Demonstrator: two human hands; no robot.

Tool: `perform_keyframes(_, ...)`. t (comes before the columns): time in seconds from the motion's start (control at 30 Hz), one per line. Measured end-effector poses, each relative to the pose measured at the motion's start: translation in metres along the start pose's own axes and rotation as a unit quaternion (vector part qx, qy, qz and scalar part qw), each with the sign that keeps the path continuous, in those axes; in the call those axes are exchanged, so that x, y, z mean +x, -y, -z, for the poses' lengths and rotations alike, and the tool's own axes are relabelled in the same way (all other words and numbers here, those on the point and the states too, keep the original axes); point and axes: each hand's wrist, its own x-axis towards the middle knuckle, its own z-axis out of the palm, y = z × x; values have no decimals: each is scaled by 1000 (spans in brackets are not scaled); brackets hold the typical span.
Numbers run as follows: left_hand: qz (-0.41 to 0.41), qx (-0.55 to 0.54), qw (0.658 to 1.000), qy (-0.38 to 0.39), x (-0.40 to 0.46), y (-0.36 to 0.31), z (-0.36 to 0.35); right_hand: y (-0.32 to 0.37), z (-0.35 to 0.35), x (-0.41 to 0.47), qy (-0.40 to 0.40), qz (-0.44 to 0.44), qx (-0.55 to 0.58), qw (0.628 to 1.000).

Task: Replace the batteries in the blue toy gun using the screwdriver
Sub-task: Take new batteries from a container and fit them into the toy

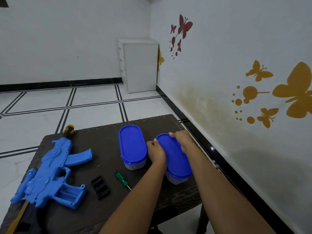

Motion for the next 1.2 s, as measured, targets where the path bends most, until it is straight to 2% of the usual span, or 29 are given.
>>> perform_keyframes(0.27,-24,77,997,-12,2,-3,0,-2,-3,-6,-40,51,-39,997)
perform_keyframes(0.37,37,84,996,17,-3,-13,4,-3,2,-23,-11,67,-39,997)
perform_keyframes(0.47,104,65,990,73,-16,-13,15,-18,23,-44,-7,46,32,998)
perform_keyframes(0.63,107,8,982,154,-57,6,43,-73,64,-82,-11,71,-131,989)
perform_keyframes(0.73,121,-7,978,172,-67,0,49,-73,67,-97,38,73,-116,990)
perform_keyframes(0.8,126,-22,974,189,-68,-10,47,-63,61,-93,29,76,-98,992)
perform_keyframes(0.97,60,-5,967,248,-47,-42,41,-32,46,-50,-28,25,-5,999)
perform_keyframes(1.07,6,33,959,282,-27,-65,44,-18,42,-26,-52,14,-22,998)
perform_keyframes(1.2,-39,78,956,282,-9,-81,58,-13,37,-9,-71,10,-57,996)
